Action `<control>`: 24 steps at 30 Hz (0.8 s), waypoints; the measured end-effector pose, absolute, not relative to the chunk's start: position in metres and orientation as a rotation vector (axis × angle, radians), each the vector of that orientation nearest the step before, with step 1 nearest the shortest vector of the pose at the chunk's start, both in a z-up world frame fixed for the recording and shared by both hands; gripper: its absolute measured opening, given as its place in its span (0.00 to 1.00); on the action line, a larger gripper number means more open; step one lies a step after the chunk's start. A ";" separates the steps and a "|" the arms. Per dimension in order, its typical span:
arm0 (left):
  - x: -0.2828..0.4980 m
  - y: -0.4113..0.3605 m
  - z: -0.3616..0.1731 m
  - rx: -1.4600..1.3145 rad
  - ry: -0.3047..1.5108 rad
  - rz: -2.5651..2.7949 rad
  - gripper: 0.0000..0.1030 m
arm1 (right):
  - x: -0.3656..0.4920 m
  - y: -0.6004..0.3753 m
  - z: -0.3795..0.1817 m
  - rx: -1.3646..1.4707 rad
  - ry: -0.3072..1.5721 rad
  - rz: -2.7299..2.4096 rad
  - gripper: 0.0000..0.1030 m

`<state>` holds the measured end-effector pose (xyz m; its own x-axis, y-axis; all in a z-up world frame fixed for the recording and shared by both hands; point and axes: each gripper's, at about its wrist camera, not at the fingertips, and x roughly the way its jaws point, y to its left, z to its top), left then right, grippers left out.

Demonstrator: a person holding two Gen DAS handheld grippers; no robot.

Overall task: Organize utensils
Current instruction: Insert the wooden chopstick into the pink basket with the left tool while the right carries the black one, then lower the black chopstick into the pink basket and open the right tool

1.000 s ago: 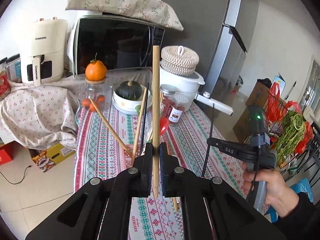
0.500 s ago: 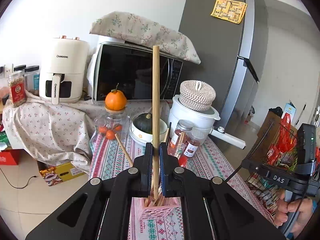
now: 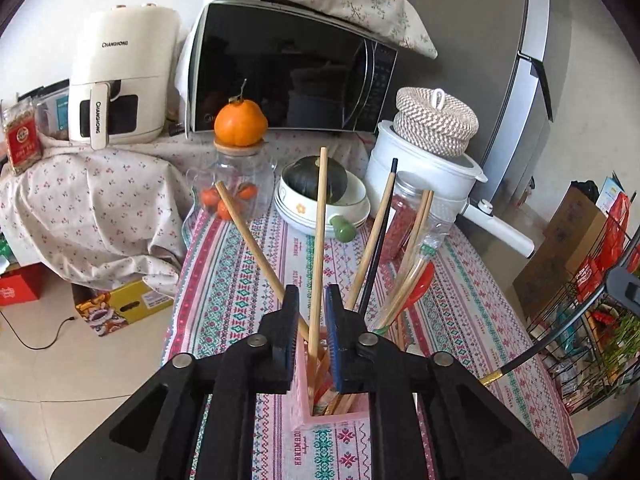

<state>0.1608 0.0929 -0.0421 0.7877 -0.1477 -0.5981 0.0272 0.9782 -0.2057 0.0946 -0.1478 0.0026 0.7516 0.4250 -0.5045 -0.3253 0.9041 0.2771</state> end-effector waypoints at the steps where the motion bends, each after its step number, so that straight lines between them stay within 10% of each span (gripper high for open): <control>1: 0.159 0.093 -0.042 -0.192 0.661 -0.095 0.38 | 0.093 -0.147 0.005 0.179 0.586 0.418 0.05; 4: 0.150 0.095 -0.040 -0.207 0.662 -0.100 0.65 | 0.087 -0.144 0.012 0.183 0.567 0.437 0.05; 24: 0.101 0.128 -0.052 -0.173 0.789 -0.129 0.74 | 0.114 -0.091 -0.002 0.177 0.583 0.457 0.06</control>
<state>0.1012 0.1281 -0.0516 0.6977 -0.1794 -0.6936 0.0501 0.9780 -0.2025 0.1139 -0.0915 -0.0023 0.7386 0.4632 -0.4898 -0.3650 0.8856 0.2871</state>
